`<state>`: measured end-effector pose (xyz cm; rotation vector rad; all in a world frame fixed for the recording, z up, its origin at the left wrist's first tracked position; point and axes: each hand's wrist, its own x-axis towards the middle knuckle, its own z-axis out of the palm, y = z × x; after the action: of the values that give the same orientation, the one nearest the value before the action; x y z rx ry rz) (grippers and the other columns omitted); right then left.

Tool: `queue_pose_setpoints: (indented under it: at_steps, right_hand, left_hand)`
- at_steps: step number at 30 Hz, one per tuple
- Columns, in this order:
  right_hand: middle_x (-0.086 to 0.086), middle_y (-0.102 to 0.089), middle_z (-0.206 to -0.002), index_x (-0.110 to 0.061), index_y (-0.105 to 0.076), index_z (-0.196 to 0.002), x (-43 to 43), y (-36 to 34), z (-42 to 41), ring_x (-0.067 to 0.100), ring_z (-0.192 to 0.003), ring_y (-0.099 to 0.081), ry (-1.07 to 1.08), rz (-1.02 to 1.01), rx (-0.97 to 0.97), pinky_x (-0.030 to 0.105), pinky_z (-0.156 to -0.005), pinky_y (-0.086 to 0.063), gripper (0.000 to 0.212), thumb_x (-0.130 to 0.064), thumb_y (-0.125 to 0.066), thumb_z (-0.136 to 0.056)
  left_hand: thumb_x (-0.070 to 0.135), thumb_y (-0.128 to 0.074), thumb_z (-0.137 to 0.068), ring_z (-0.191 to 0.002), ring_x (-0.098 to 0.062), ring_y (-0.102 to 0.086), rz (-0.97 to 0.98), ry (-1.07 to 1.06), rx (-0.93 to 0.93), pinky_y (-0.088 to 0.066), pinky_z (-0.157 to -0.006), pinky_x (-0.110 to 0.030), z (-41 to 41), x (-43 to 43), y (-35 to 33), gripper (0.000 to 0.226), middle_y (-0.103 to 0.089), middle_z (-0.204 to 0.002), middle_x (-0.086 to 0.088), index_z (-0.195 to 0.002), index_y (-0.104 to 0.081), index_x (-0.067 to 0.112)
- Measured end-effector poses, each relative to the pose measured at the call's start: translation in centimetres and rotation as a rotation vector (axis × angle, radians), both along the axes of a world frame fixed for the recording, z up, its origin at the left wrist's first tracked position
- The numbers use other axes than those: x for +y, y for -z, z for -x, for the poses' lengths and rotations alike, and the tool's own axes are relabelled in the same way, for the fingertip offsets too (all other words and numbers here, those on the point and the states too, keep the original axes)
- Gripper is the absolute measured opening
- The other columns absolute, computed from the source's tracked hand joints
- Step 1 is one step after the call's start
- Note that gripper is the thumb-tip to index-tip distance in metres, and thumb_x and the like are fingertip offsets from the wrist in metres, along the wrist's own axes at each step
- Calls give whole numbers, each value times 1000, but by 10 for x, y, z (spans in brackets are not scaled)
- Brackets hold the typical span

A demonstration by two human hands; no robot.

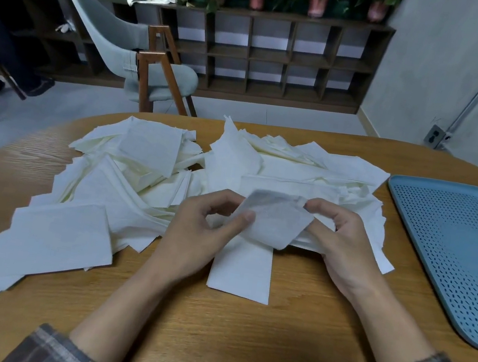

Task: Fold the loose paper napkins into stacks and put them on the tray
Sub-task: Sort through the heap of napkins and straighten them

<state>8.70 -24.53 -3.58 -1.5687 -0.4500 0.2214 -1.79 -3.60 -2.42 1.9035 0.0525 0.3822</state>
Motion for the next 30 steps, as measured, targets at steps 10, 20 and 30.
queue_pose_setpoints:
  at_steps: [10,20,30]
  right_hand:
    - [0,-78,-110,-17,-81,-103,2,-5,10,17,-111,-70,-221,8,36,34,-99,-46,33,-48,-73,-94]
    - [2,-80,-114,-13,-80,-108,0,-7,6,21,-111,-74,-33,-20,91,43,-108,-51,16,-22,-73,-96]
    - [-15,-70,-129,-36,-70,-125,5,-10,15,6,-124,-64,-216,65,24,27,-100,-49,35,-27,-77,-92]
  left_hand:
    - [31,-69,-101,-75,-12,-56,-112,63,26,-44,-68,-32,2,4,-1,13,-74,-88,7,-94,-80,31]
    - [22,-80,-93,-71,-11,-57,77,-45,-11,-46,-69,-19,-1,7,-5,24,-65,-82,-9,-114,-76,31]
    - [17,-86,-87,-70,-1,-60,109,-106,-56,-43,-63,-10,0,4,-8,26,-75,-85,0,-110,-77,25]
